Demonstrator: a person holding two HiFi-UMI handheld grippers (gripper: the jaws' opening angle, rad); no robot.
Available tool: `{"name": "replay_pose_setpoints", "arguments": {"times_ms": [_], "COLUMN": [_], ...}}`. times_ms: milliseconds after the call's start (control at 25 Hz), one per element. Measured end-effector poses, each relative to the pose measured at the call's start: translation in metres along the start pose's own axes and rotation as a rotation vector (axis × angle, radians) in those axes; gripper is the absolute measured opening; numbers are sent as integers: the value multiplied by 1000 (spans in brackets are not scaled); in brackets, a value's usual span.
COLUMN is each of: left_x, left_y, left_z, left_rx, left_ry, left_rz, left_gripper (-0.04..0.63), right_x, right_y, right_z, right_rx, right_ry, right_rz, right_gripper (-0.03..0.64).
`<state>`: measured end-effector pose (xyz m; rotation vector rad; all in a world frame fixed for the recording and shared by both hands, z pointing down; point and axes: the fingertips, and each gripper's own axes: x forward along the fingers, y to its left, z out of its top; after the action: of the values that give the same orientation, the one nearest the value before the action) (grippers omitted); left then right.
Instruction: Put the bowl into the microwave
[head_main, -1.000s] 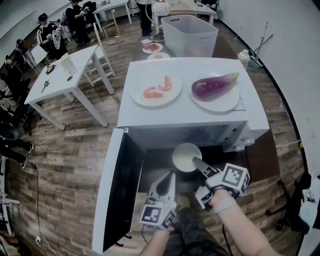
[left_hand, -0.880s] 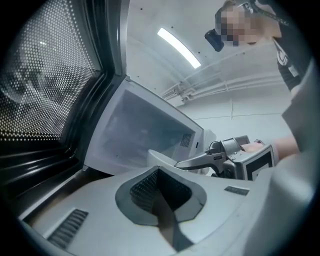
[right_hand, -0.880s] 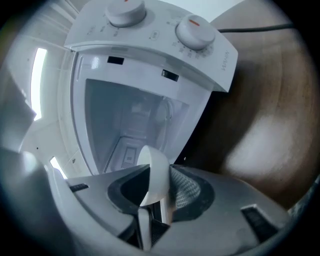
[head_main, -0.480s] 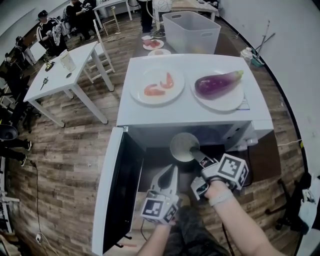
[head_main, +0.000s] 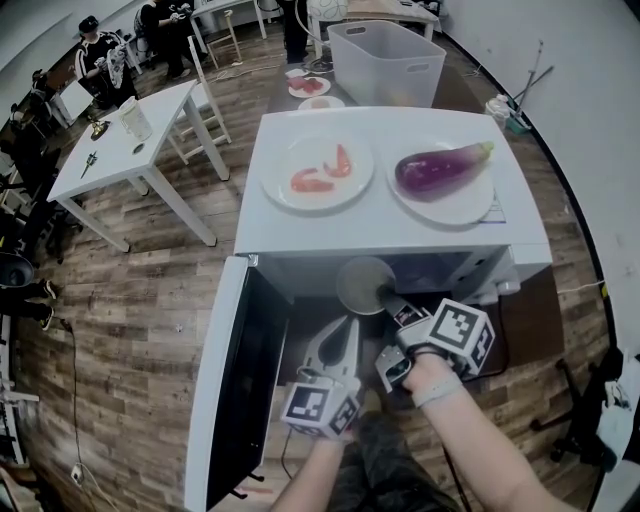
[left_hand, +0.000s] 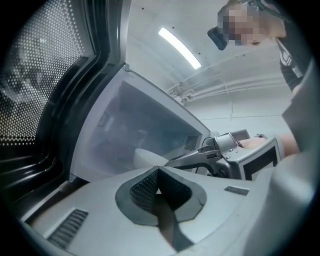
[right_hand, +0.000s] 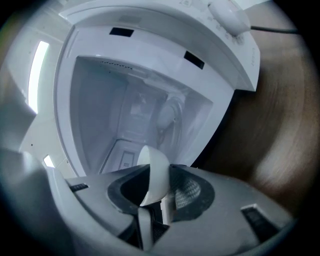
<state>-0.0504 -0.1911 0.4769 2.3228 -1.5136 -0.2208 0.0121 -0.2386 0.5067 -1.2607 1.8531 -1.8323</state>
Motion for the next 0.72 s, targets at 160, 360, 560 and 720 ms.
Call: {"name": "replay_pose_setpoints", "arguments": {"times_ms": [160,360,560,720], "left_x": [5,9,11,12], "left_y": [3,7,7,9], "left_z": [1,1,3,3], "left_rx": [-1,-12,-16,-23], "left_ry": [2,3,1,1], "left_rz": [-2,5,8,8], "left_gripper": [2,1,2,2], "right_x": [3,7,8,10], "right_y": [4,5,7,8], "right_z": [3,5,7,7], "right_rx": [-16,-3,1,14], "right_ry": [-4,1,4,6], "right_rz": [-4,-3,13,45], "right_gripper": [118,123,127,133]}}
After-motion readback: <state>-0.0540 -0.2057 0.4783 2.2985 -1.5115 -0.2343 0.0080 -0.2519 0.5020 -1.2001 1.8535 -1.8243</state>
